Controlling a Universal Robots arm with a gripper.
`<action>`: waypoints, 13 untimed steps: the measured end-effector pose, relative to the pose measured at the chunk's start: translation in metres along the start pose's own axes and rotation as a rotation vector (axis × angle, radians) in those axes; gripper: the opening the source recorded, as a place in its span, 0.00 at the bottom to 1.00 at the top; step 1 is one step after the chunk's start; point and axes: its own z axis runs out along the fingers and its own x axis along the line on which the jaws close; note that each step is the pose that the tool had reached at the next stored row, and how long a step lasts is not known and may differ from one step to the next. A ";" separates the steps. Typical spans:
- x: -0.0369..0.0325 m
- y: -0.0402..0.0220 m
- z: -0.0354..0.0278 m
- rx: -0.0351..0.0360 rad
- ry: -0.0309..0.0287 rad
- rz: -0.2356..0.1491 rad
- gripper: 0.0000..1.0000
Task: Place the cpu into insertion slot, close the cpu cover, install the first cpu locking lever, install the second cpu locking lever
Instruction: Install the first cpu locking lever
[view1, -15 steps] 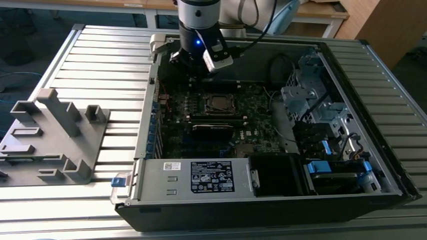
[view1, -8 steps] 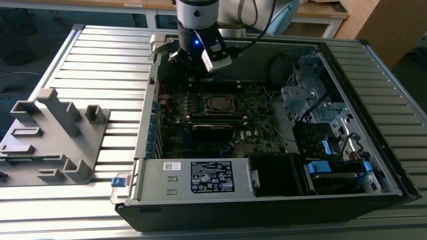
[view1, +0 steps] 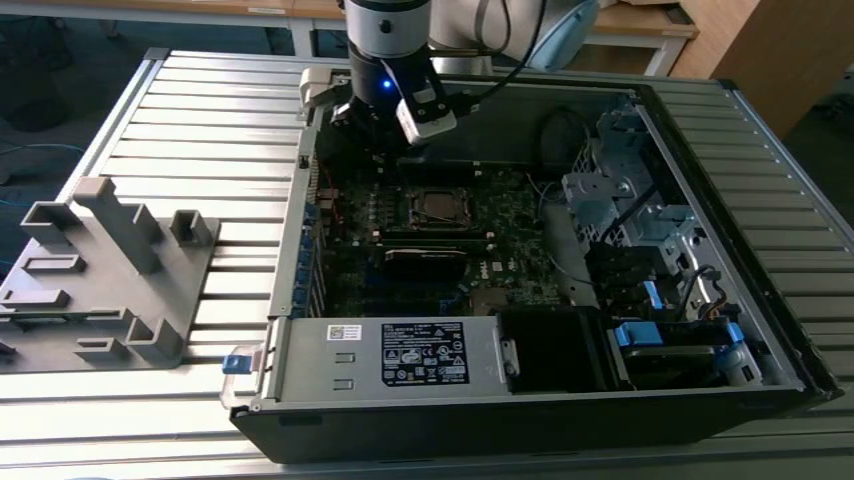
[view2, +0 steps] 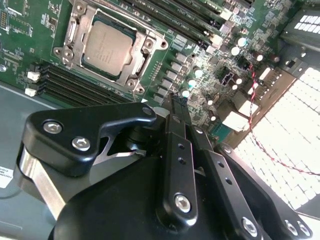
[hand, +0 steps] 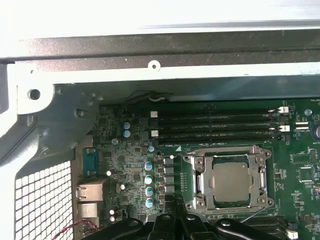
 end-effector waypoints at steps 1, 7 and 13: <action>0.0000 0.0000 0.0000 0.0000 0.0000 0.000 0.11; 0.0034 -0.0001 0.0003 -0.0080 0.0003 0.000 0.11; 0.0061 0.0024 0.0012 -0.0179 0.0009 0.001 0.11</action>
